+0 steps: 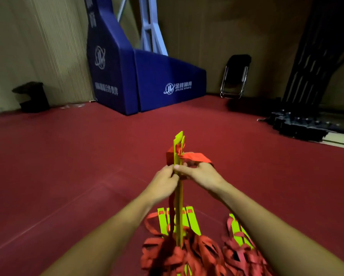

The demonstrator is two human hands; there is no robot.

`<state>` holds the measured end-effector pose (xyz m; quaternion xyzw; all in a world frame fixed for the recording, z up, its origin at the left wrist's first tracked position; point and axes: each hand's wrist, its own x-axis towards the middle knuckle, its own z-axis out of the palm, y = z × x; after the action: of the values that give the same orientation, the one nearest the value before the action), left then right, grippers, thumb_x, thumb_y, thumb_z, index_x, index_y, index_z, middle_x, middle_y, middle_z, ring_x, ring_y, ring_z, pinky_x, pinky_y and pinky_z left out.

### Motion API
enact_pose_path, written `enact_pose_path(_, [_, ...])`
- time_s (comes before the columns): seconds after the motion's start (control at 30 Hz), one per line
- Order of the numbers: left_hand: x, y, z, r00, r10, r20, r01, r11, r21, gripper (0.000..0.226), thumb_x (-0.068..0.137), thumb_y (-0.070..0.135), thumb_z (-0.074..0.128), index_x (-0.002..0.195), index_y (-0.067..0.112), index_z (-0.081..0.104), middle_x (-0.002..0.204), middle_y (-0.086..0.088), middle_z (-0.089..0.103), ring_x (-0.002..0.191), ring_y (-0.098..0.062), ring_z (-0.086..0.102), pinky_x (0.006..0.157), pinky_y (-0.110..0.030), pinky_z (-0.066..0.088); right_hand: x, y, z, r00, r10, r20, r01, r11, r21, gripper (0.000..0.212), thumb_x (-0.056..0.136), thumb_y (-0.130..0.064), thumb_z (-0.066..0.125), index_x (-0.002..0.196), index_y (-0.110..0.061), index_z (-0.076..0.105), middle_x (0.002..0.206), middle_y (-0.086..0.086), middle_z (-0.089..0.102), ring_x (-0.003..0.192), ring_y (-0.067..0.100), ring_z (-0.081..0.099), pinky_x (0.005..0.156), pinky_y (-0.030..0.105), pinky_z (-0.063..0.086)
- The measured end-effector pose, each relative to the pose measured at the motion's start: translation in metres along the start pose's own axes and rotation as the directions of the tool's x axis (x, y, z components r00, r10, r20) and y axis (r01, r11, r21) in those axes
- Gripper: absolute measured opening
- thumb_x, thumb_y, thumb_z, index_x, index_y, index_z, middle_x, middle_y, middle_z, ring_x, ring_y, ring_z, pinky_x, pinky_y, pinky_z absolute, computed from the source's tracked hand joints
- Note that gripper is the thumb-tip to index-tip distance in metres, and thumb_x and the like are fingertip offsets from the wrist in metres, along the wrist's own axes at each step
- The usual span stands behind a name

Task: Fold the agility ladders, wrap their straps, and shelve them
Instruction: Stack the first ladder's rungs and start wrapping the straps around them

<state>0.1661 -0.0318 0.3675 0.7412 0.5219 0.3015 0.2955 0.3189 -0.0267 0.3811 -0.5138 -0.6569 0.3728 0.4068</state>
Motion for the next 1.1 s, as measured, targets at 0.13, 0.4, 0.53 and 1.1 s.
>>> enact_pose_path(0.13, [-0.003,-0.004,0.013,0.993,0.027,0.111,-0.011,0.989,-0.148,0.043,0.085,0.005,0.059,0.119,0.031,0.059,0.089,0.019,0.062,0.082,0.002,0.059,0.081,-0.023,0.050,-0.022,0.000,-0.010,0.993,-0.083,-0.088,0.090,0.993,0.077,0.027,0.079,-0.020,0.082,0.081,-0.016,0.055,0.070,-0.006,0.053,0.063,0.000,0.049,0.067,0.021,0.043])
enact_pose_path(0.4, [-0.004,-0.010,0.009,0.994,0.027,-0.108,-0.039,0.994,-0.103,0.028,0.073,0.027,0.056,0.097,0.033,0.070,0.088,0.000,0.076,0.078,-0.023,0.070,0.078,-0.041,0.059,-0.034,-0.007,-0.015,0.997,0.052,0.062,-0.066,0.965,0.255,0.028,0.085,-0.002,0.071,0.113,-0.003,0.068,0.105,0.006,0.073,0.088,0.013,0.068,0.083,0.018,0.054])
enact_pose_path(0.53, [-0.007,-0.013,-0.008,0.970,-0.037,-0.238,0.007,0.992,-0.124,0.019,0.081,0.009,0.060,0.082,0.025,0.069,0.094,-0.002,0.077,0.091,-0.016,0.069,0.087,-0.035,0.056,-0.034,-0.007,-0.022,0.958,0.285,0.042,-0.285,0.914,0.289,0.026,0.091,0.013,0.050,0.109,-0.002,0.061,0.095,0.015,0.066,0.076,0.020,0.065,0.066,0.024,0.056])
enact_pose_path(1.1, [-0.016,0.005,-0.017,0.993,0.095,-0.071,-0.116,0.903,-0.413,0.039,0.082,-0.002,0.065,0.109,0.026,0.070,0.101,-0.006,0.074,0.095,-0.017,0.069,0.093,-0.033,0.055,-0.016,-0.021,-0.005,0.946,-0.179,-0.270,0.158,0.983,-0.099,0.049,0.064,-0.061,0.069,0.084,-0.017,0.069,0.077,0.000,0.072,0.071,0.014,0.064,0.075,0.052,0.055])
